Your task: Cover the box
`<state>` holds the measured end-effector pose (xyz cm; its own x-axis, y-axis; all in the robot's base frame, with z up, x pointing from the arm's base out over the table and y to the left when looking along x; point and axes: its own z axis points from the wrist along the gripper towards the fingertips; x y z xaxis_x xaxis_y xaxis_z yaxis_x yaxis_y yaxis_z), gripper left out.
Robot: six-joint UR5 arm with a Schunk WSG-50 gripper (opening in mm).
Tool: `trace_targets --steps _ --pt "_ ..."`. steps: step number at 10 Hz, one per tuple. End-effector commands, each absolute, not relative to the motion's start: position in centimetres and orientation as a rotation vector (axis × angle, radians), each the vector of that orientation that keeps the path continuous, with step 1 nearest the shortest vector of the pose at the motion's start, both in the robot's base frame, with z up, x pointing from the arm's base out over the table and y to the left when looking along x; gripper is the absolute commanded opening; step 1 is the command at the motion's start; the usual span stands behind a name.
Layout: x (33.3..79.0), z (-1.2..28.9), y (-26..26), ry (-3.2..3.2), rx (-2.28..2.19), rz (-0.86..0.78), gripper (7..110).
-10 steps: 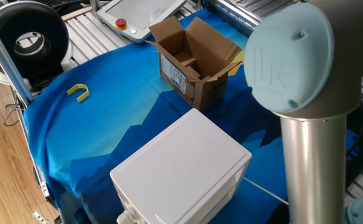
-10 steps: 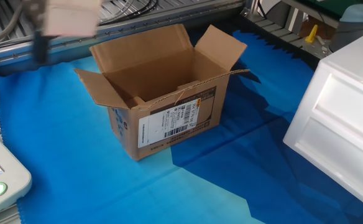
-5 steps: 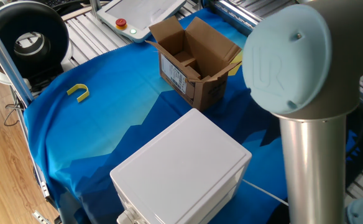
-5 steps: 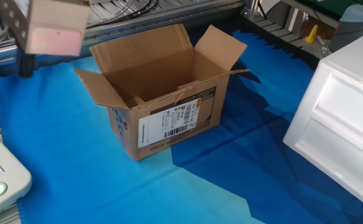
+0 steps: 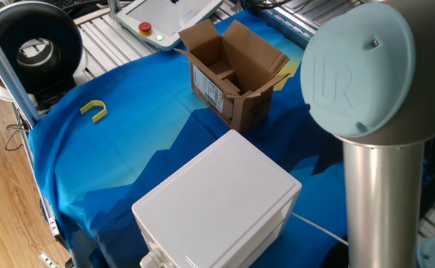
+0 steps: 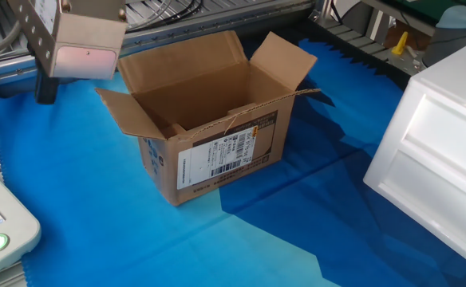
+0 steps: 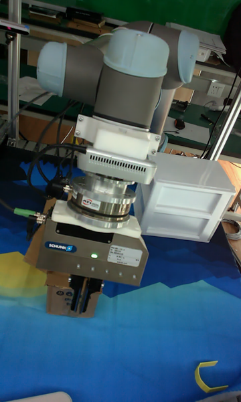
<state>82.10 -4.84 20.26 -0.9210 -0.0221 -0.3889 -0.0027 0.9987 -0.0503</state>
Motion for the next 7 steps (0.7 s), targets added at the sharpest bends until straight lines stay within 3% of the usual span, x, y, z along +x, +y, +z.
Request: trace_targets --steps 1,3,7 --pt "82.4 20.0 -3.9 2.711 -0.012 -0.018 7" --pt "79.1 17.6 -4.7 2.807 -0.107 -0.098 7" --pt "79.3 18.4 -3.7 2.839 -0.086 -0.043 7"
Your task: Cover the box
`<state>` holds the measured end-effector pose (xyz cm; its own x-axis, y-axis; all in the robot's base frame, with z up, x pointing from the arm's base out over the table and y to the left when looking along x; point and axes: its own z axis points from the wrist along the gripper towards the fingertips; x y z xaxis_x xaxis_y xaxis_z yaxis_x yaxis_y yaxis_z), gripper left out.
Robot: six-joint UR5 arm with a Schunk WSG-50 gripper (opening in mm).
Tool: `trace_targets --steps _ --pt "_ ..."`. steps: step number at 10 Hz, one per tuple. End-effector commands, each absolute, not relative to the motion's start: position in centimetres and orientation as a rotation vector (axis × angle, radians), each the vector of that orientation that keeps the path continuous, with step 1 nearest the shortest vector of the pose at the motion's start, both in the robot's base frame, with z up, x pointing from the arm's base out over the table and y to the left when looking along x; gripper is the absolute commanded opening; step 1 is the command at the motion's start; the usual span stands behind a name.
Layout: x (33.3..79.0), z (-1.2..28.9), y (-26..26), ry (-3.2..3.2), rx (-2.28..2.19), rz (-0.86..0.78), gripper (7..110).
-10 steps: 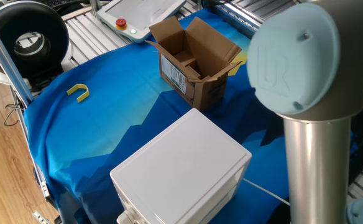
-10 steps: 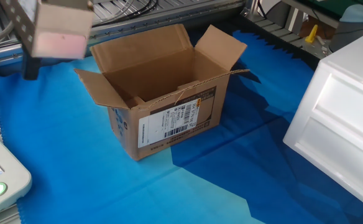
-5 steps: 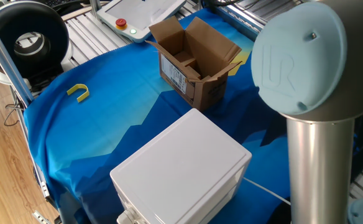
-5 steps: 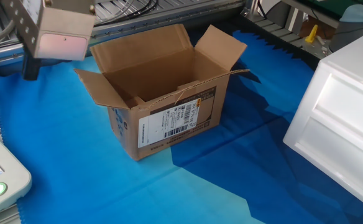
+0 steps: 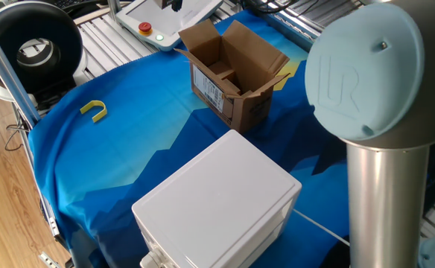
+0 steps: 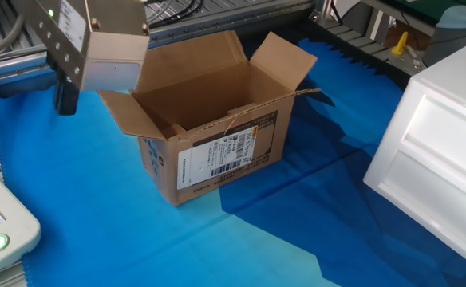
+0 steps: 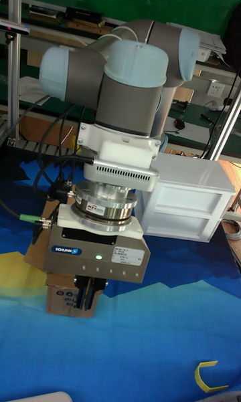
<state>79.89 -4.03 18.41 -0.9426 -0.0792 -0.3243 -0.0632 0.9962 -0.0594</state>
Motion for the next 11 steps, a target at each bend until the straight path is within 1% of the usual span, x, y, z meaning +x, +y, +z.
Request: trace_targets --steps 1,2,3,5,7,9,11 --pt "77.7 18.0 -2.8 2.907 -0.055 0.015 7" --pt "75.6 17.6 -2.2 2.99 0.008 0.059 7" --pt "74.4 17.5 -2.2 3.041 0.108 0.063 7" --pt "75.2 17.5 -2.4 3.006 0.168 0.054 7" --pt "77.2 17.9 -3.7 2.925 0.084 -0.027 7" --pt "79.4 18.5 -3.6 2.837 -0.011 -0.027 7" --pt "82.8 18.8 -3.6 2.811 -0.093 -0.026 7"
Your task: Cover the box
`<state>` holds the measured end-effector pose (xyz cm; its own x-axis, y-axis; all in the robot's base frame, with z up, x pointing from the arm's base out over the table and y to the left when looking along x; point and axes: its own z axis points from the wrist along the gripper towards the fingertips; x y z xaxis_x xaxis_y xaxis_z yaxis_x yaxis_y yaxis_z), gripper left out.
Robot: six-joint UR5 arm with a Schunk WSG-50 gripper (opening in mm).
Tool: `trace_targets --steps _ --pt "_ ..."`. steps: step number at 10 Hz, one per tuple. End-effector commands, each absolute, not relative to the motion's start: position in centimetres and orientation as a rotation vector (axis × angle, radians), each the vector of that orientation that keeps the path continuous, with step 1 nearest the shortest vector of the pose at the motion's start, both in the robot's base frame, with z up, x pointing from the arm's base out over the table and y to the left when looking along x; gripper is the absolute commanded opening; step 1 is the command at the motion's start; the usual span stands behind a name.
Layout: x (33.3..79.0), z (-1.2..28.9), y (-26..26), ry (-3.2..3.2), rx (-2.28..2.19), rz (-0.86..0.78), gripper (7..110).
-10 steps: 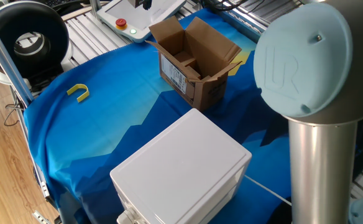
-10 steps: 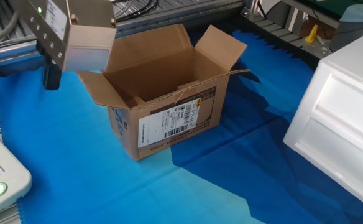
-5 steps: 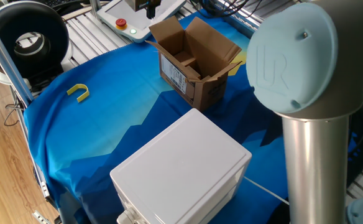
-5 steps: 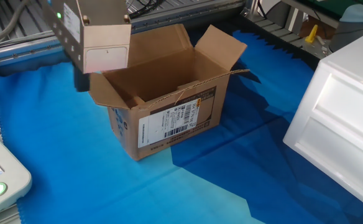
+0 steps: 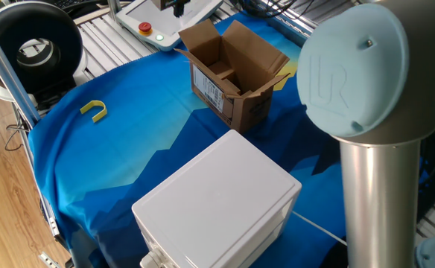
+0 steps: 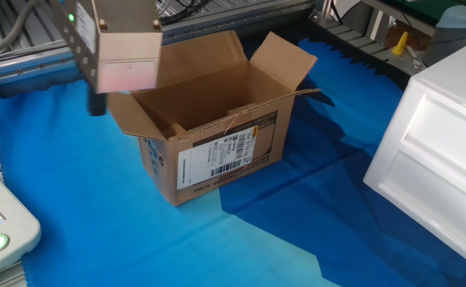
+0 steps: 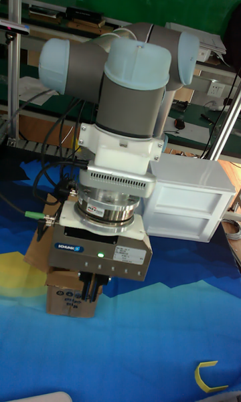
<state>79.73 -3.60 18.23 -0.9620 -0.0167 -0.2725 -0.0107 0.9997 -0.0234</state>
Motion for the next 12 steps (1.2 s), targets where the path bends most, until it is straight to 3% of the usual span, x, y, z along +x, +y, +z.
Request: trace_targets --steps 1,3,6,12 --pt "84.0 18.1 -4.2 2.819 -0.099 -0.035 7" --pt "84.5 15.0 -4.9 2.805 -0.087 0.008 7" --pt "79.0 12.0 -6.4 2.987 -0.164 0.014 7" --pt "77.2 13.5 -7.2 2.998 -0.147 0.035 7"
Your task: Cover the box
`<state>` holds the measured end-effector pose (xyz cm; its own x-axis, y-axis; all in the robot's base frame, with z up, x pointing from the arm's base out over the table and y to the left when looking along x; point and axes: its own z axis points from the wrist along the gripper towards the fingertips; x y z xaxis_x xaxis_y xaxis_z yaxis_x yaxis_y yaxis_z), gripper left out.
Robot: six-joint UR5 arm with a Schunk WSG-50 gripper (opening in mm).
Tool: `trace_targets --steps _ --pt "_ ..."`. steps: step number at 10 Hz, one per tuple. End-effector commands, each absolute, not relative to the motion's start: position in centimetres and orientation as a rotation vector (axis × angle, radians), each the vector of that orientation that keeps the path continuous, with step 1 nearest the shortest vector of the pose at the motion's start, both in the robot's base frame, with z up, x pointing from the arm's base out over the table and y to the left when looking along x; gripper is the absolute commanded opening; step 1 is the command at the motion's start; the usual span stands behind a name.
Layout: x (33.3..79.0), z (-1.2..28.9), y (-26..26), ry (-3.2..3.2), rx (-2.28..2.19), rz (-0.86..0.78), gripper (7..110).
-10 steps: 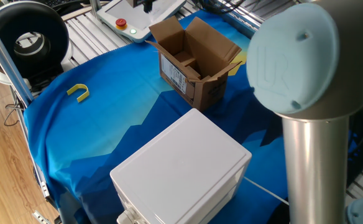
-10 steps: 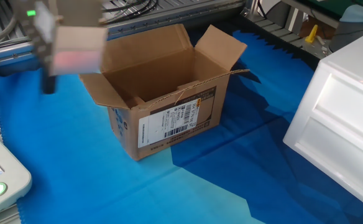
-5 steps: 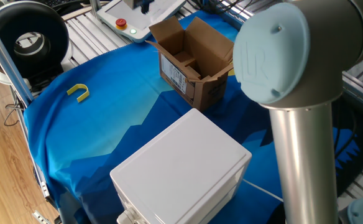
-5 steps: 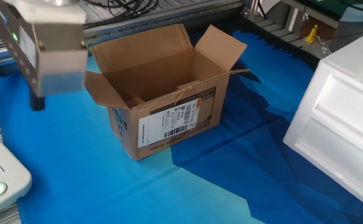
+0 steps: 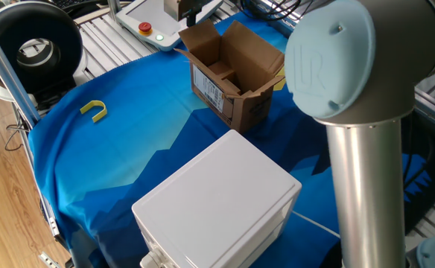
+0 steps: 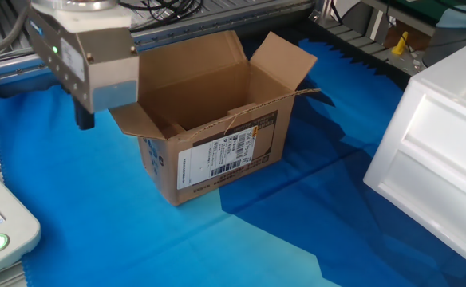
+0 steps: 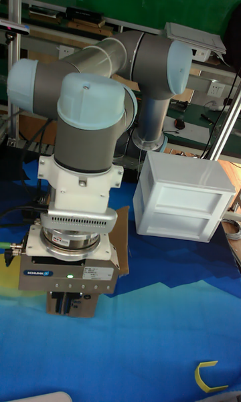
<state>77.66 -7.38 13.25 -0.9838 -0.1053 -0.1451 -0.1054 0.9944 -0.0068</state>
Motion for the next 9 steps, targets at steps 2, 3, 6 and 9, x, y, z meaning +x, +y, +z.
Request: trace_targets --steps 2,3,6,9 --pt "76.1 13.7 -6.0 3.042 -0.203 0.095 7" --pt "75.5 14.1 -4.9 3.059 -0.227 0.154 7" --pt "74.9 14.4 -5.1 3.095 -0.223 0.121 7" --pt "74.0 14.3 -5.4 3.138 -0.218 0.096 7"
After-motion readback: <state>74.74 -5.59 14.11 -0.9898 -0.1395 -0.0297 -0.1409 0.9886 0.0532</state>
